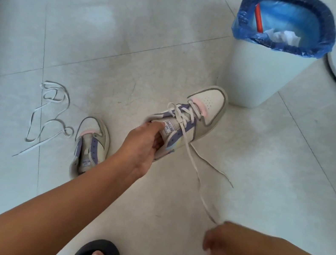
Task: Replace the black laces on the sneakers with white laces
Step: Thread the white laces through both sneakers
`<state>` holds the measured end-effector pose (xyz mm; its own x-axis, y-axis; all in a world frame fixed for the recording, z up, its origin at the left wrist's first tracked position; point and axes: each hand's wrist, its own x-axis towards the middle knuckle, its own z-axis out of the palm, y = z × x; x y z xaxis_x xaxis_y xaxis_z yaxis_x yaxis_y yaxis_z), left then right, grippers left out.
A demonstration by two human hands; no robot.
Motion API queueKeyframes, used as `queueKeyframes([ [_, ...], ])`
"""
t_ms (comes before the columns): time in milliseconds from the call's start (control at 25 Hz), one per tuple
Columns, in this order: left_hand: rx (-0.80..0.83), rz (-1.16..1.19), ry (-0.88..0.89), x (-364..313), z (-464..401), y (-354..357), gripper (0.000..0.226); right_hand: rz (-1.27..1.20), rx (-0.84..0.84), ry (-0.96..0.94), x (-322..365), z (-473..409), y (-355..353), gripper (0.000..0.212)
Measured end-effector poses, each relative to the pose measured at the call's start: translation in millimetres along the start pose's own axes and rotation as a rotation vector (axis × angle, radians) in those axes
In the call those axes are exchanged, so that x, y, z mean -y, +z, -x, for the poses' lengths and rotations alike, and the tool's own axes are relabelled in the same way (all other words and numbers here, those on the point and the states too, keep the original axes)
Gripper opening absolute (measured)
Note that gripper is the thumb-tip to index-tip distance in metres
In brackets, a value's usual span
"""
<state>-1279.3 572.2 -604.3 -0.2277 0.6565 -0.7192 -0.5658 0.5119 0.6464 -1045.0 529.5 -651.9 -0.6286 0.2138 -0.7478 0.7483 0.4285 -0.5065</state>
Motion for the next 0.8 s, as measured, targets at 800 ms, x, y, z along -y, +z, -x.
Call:
queueKeyframes([
  [800,0.0,0.332,0.133,6.9,8.8,-1.9,0.013,-0.146,-0.461,-0.002,-7.0,5.7,-48.0,0.02],
])
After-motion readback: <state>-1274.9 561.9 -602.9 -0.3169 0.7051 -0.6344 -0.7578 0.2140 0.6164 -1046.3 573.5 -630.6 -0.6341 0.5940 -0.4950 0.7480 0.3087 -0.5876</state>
